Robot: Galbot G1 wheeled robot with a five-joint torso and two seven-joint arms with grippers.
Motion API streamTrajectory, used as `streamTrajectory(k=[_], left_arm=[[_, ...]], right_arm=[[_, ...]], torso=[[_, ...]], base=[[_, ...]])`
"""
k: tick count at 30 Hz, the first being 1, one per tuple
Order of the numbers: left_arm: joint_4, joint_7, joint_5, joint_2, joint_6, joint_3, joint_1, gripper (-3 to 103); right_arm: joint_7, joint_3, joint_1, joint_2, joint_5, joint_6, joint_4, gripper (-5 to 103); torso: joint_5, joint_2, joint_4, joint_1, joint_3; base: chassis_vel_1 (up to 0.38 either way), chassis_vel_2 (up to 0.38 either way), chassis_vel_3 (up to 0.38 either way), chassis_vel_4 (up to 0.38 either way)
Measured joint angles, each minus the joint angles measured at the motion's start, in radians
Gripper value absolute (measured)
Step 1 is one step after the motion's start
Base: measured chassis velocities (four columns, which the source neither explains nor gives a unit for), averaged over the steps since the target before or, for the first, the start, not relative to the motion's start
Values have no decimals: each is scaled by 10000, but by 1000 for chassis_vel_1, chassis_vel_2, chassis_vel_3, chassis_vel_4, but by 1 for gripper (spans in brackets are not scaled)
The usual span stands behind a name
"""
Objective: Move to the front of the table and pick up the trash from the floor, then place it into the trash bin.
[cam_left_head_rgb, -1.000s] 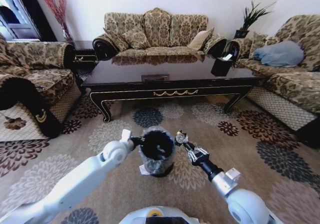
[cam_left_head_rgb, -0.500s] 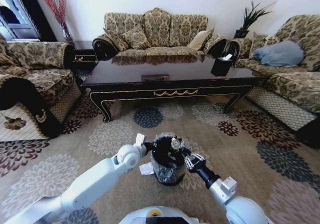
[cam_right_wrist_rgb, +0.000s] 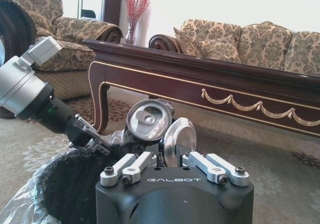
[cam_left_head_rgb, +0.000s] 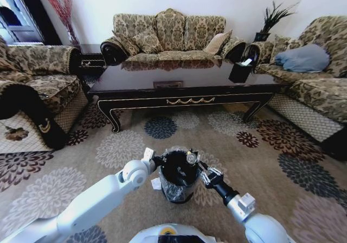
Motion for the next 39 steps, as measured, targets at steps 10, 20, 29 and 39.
streamTrajectory(k=[10, 20, 29, 39], left_arm=[[6, 12, 152, -48, 1, -268, 239, 4], [-110, 120, 163, 186, -1, -990, 560, 4], [-277, 356, 111, 529, -14, -2293, 1274, 4], [-533, 602, -107, 1593, -241, -4042, 2343, 4]], right_arm=[[-123, 46, -200, 27, -158, 2, 95, 54], [-112, 21, -72, 29, 104, -34, 91, 92], [145, 74, 240, -188, 740, -139, -3, 100], [708, 22, 1451, -623, 2017, -436, -646, 100]], torso=[[0, -1, 0, 0, 0], [0, 0, 1, 0, 0], [-1, 0, 1, 0, 0], [0, -1, 4, 0, 1]], base=[[0, 0, 0, 0], [0, 0, 0, 0], [0, 0, 0, 0], [0, 0, 0, 0]])
